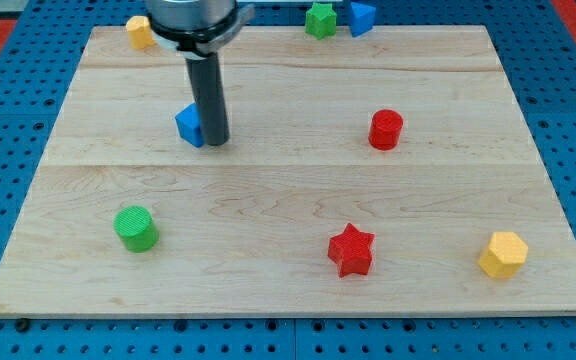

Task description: Push the yellow heart slightly right

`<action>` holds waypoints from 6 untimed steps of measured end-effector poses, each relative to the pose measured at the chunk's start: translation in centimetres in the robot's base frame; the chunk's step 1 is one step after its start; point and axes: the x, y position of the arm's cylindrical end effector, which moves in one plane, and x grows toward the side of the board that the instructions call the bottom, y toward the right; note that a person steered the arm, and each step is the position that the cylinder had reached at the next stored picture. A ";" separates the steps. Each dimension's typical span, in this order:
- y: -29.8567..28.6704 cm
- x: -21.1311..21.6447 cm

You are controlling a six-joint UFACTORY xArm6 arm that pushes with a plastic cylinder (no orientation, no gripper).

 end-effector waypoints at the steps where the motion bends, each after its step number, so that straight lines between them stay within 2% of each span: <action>1: 0.5 -1.0; 2: 3.5 -1.2; 3: 3.9 -4.8; 4: 1.1 -9.8; 5: -5.2 -10.1; 6: -15.4 -10.9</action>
